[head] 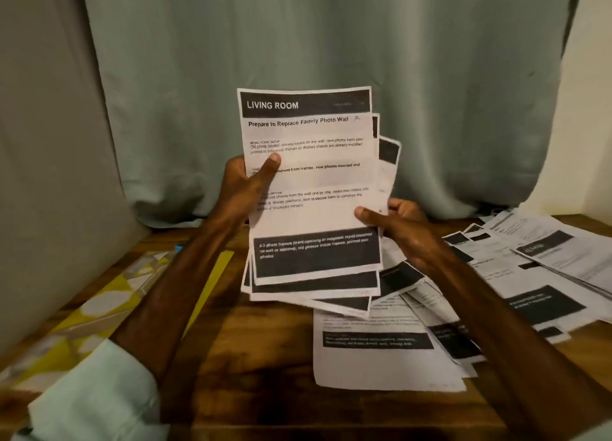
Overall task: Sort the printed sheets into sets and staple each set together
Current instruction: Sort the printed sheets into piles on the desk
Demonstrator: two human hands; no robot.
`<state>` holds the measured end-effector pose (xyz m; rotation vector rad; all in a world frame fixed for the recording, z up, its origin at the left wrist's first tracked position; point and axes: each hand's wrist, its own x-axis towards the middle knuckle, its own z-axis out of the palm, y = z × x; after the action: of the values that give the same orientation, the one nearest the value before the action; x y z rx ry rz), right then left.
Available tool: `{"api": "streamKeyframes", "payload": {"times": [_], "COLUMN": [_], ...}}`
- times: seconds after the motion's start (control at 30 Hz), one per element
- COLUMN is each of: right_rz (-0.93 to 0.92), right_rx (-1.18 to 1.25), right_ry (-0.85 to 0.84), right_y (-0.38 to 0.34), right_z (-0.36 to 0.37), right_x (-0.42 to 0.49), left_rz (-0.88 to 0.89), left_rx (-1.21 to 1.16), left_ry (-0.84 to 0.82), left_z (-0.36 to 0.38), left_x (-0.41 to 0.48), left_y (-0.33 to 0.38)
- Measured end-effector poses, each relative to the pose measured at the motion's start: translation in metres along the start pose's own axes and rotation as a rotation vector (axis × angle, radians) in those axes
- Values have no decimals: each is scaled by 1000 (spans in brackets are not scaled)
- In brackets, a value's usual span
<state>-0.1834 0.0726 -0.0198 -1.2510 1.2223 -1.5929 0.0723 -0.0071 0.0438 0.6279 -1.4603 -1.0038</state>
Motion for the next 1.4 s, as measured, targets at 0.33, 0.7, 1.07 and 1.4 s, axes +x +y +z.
{"api": "streamKeyframes", "payload": {"times": [0.33,0.7,1.07,1.4], "right_rz": [-162,-173,-172,-191], "right_rx": [-204,-216,-221,-249], "right_ry": [230,250,297,332], "right_y": [6,16,27,23], "right_z": [-26,-21,-19,-14], "right_x": [-42,-47,-57,-63], "left_rz": [114,-86,-202,-118], "left_rx": [-14,-183,-295,-68], "left_ry": [18,69,-6,-108], "left_z": [43,69,61,54], "left_x": [-57,-73,-81,-88], "left_y": [-18,-23,-47,-52]}}
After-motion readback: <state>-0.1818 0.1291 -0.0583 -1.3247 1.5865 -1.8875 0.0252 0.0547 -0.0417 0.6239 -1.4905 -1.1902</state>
